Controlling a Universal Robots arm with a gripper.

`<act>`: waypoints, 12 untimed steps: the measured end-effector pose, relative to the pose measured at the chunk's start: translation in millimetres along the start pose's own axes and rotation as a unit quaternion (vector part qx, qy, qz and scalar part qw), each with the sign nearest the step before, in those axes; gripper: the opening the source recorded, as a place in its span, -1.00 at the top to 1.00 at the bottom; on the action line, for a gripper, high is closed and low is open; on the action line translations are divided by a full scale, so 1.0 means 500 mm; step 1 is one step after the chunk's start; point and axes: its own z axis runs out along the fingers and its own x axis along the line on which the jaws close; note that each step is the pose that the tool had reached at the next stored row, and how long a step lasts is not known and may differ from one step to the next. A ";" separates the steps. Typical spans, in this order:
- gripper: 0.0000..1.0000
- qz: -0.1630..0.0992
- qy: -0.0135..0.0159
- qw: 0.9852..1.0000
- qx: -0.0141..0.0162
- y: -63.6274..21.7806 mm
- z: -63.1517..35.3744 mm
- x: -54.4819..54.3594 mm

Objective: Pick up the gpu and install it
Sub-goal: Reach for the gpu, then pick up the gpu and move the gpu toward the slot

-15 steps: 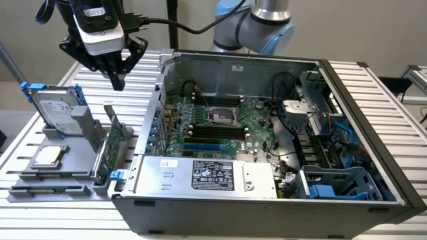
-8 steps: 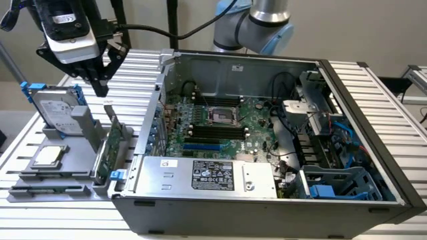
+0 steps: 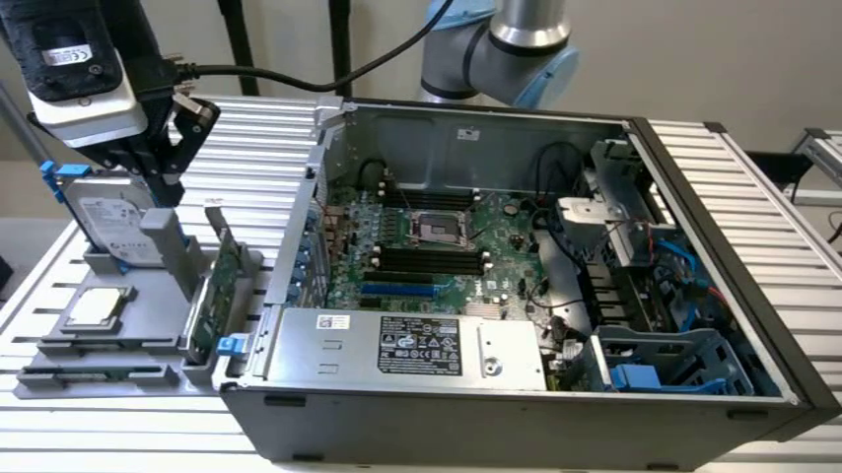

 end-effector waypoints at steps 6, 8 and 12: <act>0.79 0.000 0.000 1.000 0.000 0.000 0.000 0.000; 0.79 0.000 0.000 1.000 0.000 0.000 0.000 0.000; 0.79 0.000 0.000 1.000 0.000 0.000 0.000 0.000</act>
